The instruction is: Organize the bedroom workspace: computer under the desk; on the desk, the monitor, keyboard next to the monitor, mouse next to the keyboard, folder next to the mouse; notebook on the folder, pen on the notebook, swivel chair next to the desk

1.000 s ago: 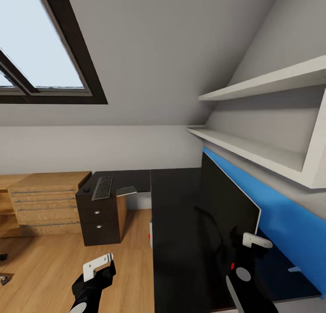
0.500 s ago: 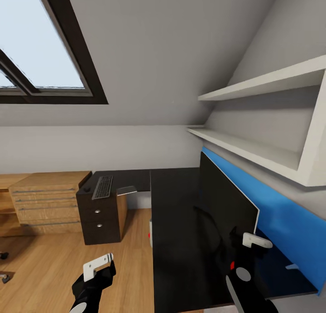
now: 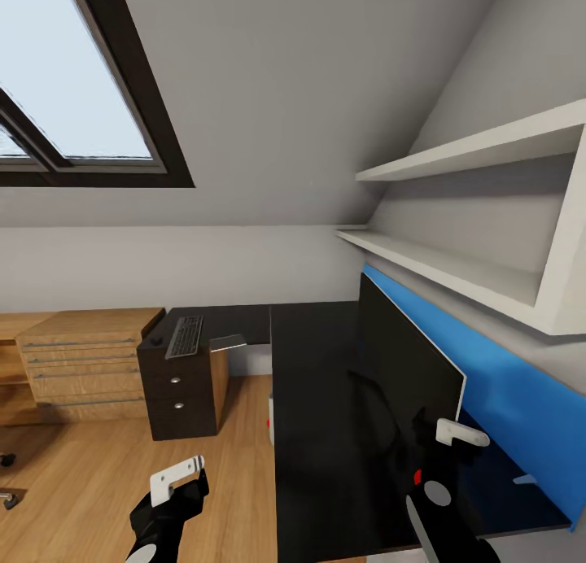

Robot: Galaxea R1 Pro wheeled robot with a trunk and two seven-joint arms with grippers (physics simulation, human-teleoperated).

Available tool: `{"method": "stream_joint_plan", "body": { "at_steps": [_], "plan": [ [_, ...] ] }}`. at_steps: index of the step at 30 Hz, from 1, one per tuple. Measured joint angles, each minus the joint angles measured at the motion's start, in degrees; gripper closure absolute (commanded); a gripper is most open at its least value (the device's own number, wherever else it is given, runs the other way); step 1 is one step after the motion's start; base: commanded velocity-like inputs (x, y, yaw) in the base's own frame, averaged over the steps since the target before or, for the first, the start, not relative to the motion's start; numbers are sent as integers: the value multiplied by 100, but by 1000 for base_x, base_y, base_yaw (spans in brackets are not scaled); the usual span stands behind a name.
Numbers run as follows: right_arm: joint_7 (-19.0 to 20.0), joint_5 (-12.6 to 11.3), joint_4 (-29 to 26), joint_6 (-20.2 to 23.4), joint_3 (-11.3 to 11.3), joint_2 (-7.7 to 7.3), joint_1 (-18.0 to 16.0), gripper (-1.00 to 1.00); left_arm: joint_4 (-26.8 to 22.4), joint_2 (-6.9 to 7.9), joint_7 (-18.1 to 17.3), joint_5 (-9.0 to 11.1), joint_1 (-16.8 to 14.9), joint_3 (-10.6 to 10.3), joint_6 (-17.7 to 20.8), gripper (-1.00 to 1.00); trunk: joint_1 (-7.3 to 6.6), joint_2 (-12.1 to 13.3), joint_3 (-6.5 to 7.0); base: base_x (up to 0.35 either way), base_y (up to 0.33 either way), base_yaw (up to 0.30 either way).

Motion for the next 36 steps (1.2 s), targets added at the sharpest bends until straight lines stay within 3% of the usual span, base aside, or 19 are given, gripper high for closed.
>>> {"method": "stream_joint_plan", "body": {
  "at_steps": [29,36],
  "plan": [
    [-9,1,103,-10,4,0,0,-100,-1,-9,0,7,0,-9,-1,-100,0,0,0,0,-8,0],
    [-8,1,102,-9,3,1,0,-100,0,-8,0,7,0,-15,-2,-100,0,0,0,0,-149,0]
  ]
}}
